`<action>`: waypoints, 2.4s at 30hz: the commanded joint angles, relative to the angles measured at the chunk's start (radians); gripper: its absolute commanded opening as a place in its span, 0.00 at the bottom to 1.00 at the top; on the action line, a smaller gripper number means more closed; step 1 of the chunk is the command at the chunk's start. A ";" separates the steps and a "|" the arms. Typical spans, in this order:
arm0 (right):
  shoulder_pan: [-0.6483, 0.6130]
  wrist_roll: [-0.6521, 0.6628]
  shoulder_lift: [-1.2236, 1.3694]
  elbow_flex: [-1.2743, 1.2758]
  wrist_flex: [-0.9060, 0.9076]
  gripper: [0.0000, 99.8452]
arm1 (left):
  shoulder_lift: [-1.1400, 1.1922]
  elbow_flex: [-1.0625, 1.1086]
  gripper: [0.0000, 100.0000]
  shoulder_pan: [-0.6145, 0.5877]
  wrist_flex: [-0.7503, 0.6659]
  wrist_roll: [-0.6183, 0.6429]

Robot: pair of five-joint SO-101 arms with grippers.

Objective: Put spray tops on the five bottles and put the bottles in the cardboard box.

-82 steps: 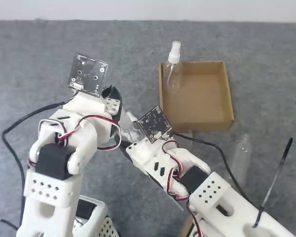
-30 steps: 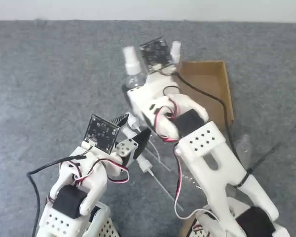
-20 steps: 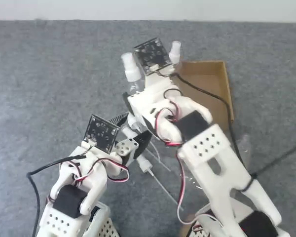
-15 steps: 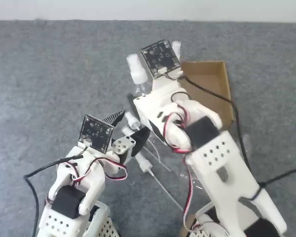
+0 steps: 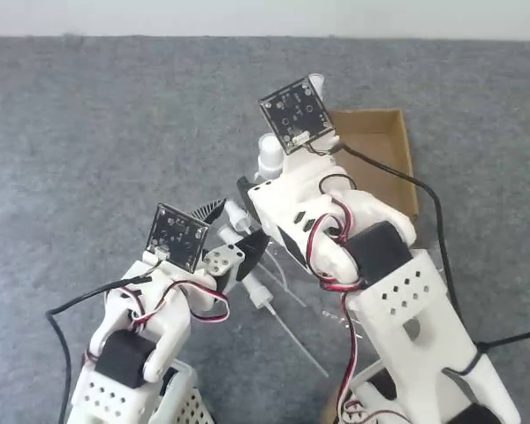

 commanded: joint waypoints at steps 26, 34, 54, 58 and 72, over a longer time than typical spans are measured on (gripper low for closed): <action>0.562 0.176 0.426 -0.167 -0.366 0.01 | -0.023 0.062 0.01 -0.141 -0.133 0.005; 0.564 0.176 0.567 -0.167 -0.522 0.01 | -0.023 0.064 0.01 -0.141 -0.132 0.005; 0.598 0.071 0.863 -0.321 -0.634 0.01 | -0.023 0.065 0.01 -0.140 -0.132 0.005; 0.601 0.072 0.888 -0.318 -0.676 0.01 | -0.023 0.065 0.01 -0.137 -0.132 0.005; 0.598 0.069 0.949 -0.316 -0.704 0.01 | -0.023 0.067 0.01 -0.137 -0.130 0.005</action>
